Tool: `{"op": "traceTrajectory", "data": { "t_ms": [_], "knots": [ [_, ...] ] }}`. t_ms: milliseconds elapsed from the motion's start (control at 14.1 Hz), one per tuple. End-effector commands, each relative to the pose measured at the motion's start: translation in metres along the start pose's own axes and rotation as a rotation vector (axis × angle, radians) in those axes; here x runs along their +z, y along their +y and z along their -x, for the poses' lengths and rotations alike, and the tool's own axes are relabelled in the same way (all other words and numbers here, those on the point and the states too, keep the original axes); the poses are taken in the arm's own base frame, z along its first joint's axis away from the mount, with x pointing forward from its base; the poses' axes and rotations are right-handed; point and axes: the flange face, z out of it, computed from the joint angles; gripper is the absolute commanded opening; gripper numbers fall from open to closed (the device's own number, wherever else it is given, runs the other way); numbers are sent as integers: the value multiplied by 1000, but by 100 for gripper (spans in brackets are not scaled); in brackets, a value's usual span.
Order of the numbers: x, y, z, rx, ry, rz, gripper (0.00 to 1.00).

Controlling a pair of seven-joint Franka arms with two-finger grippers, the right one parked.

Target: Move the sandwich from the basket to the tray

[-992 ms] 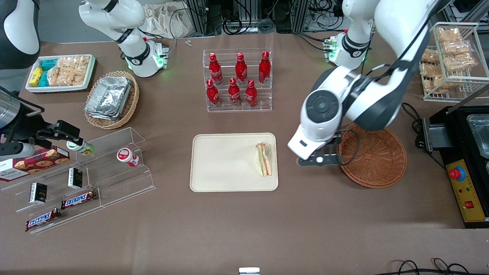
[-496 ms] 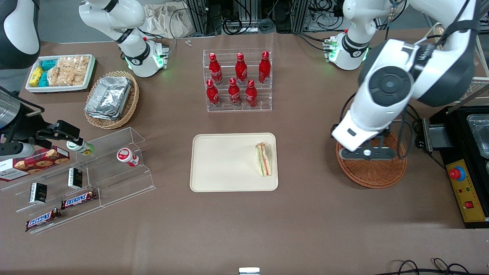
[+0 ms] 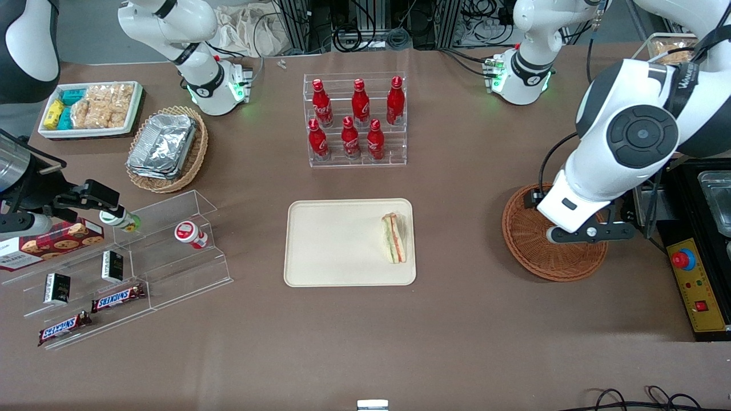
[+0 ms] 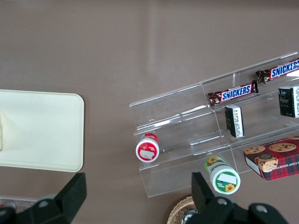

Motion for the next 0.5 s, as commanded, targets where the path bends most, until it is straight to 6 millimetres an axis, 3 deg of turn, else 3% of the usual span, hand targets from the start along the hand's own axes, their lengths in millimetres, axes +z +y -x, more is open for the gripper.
{"op": "traceTrajectory", "data": {
  "t_ms": [0,142,425],
  "knots": [
    [-7,-24,5,-41,-4,3,100],
    [-4,-50,-1,-85,-16,23,100],
    [-5,-62,-1,-97,-10,9,100]
  ]
}}
